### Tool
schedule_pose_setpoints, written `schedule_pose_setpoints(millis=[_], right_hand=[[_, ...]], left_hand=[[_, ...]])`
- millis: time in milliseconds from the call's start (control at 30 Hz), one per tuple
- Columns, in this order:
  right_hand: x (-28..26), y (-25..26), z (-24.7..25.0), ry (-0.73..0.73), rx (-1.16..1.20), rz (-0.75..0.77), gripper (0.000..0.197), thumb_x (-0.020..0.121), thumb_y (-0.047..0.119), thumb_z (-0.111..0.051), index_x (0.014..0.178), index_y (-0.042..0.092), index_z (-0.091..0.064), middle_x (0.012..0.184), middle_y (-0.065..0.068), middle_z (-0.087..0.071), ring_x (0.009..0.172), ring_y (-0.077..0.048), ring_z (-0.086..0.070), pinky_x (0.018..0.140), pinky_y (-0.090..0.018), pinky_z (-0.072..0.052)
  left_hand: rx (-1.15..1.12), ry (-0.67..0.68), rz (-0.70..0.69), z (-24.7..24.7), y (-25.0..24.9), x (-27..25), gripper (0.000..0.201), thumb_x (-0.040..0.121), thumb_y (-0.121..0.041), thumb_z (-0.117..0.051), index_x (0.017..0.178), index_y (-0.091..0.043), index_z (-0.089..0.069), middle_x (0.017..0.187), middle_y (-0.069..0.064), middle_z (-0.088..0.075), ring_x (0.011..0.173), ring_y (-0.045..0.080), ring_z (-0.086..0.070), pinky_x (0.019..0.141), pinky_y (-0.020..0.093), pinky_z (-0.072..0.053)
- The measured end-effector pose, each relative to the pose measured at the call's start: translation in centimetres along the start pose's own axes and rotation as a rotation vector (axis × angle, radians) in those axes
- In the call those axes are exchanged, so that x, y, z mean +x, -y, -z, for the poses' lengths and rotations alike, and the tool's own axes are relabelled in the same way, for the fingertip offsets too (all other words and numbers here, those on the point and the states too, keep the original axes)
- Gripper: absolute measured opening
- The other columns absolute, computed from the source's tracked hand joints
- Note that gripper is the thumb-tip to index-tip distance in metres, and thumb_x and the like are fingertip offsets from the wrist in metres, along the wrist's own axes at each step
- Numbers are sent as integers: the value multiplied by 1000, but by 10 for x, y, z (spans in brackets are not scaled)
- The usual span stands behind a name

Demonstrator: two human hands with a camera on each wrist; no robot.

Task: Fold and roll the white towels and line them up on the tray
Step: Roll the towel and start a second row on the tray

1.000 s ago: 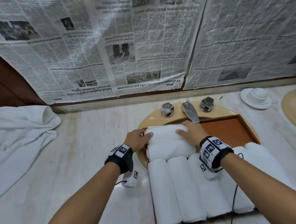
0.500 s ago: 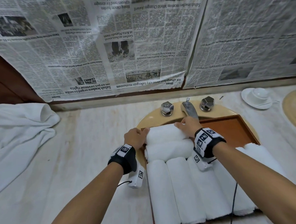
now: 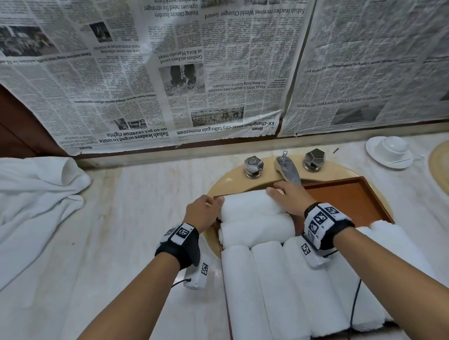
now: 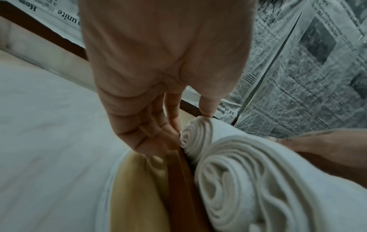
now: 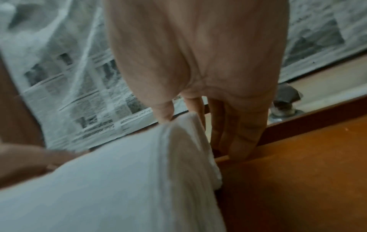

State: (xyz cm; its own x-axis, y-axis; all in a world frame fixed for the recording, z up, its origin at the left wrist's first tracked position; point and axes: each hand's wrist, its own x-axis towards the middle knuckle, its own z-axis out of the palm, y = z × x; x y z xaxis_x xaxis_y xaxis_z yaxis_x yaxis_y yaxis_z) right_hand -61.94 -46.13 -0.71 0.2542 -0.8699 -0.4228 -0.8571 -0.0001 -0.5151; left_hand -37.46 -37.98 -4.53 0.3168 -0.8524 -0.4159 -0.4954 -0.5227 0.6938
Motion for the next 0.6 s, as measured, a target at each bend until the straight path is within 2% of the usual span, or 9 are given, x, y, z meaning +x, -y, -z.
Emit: schedule_pose_setpoints(millis=[67,133,267,467,600], right_hand=[[-9,0,-4,9,-90,26,66,99,52,-44,150,10,-35,155,-13,-33,141,-27,-34,111,-36,-29],[-17,-1,-11,16,-162,45,75,99,54,-43,154,8,-23,159,-13,-24,144,-27,-28,114,-38,-26],[-25,1,-21,60,-167,35,86,97,54,-46,157,7,-4,164,-11,-4,148,-27,-18,117,-40,-22],[-34,3,-22,26,-183,75,85,98,51,-47,156,6,-6,165,-8,1,151,-24,-8,119,-36,-15],[-45,6,-24,-13,-243,132,85,96,53,-49,156,6,-11,164,-8,-5,151,-22,-4,121,-36,-12]], left_hand=[[-9,-8,-67,1,1,-4,38,93,-56,-54,107,-22,-62,100,-2,-68,96,18,-63,90,35,-50],[34,-23,-163,-1,2,-7,39,94,-51,-55,119,-22,-60,114,-2,-59,102,19,-59,95,37,-48],[95,-3,-247,-5,-3,-13,44,95,-44,-57,131,-20,-55,122,3,-59,111,24,-58,100,39,-45],[126,7,-258,-4,-6,-24,51,95,-44,-58,138,-19,-50,129,9,-55,117,28,-55,101,38,-43],[114,8,-274,3,-2,-34,53,94,-43,-59,141,-19,-47,138,9,-49,122,27,-51,104,41,-42]])
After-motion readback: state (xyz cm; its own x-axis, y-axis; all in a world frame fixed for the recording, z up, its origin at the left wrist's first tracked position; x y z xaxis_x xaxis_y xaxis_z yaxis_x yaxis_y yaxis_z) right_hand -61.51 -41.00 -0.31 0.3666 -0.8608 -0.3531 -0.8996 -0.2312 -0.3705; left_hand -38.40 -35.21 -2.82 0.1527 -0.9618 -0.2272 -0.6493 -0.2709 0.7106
